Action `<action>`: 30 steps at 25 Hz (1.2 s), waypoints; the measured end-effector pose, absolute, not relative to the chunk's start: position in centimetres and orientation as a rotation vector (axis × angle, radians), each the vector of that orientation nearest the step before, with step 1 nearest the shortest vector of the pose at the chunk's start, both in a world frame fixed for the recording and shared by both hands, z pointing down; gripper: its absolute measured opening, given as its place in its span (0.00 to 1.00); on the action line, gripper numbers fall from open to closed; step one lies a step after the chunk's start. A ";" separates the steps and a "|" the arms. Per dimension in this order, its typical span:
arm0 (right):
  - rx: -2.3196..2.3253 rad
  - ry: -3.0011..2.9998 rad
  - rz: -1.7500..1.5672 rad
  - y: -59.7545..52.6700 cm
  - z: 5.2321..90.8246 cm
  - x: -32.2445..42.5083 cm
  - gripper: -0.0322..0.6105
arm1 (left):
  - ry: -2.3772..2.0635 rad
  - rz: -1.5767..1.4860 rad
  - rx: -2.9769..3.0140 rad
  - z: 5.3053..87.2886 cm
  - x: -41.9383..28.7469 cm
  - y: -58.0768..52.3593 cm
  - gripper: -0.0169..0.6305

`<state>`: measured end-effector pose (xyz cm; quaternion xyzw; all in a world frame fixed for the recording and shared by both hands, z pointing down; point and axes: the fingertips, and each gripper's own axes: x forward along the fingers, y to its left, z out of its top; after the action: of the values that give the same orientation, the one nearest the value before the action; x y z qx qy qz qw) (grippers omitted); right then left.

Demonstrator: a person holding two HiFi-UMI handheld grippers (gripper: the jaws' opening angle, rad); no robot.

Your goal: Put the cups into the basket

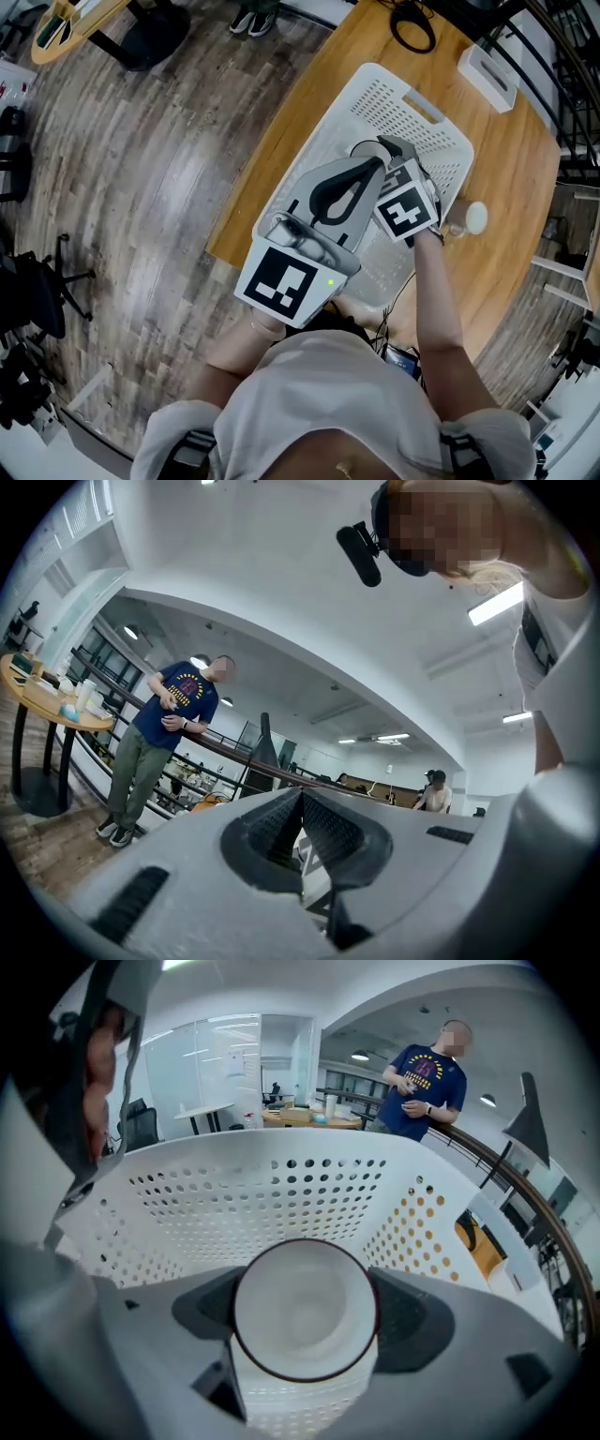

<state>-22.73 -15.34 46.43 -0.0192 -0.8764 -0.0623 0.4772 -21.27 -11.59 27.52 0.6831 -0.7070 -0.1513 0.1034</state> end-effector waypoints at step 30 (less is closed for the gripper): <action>-0.119 -2.053 -0.221 -13.9 51.7 -23.7 0.67 | -2.305 -0.400 1.884 29.2 -25.8 -10.9 0.04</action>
<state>-23.74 -13.87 51.65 -0.0495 -0.8531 -0.0916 0.5113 -25.79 -10.94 29.23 0.6258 -0.7655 -0.1330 0.0688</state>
